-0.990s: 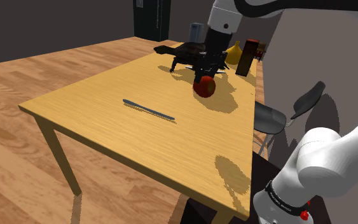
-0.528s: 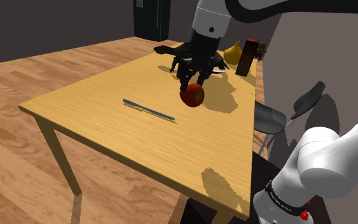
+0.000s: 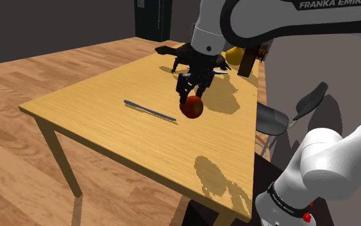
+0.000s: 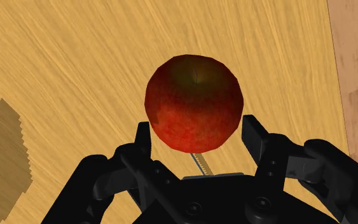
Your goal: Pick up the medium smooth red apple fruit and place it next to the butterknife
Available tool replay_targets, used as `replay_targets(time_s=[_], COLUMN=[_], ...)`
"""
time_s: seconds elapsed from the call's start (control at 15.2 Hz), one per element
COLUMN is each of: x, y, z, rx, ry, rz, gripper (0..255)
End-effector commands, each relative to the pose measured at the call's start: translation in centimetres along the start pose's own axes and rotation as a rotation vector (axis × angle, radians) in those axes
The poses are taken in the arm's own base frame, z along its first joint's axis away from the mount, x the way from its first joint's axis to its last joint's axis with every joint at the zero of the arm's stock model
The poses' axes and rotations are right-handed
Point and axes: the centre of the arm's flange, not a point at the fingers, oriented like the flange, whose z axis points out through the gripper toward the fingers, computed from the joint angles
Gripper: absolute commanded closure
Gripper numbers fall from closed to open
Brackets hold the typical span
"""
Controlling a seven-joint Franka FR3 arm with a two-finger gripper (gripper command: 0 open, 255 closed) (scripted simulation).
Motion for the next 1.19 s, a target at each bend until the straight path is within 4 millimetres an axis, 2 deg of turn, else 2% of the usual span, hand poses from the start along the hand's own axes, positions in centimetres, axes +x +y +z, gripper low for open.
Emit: replay_targets(time_s=[0.0, 0.99, 1.12], x=[-0.1, -0.8, -0.8], y=[0.0, 0.4, 0.4], z=[1.0, 8.9, 8.9], rx=[0.0, 0.0, 0.0], ry=[0.001, 0.001, 0.001], rz=[0.0, 0.0, 0.0], gripper=[255, 255, 255])
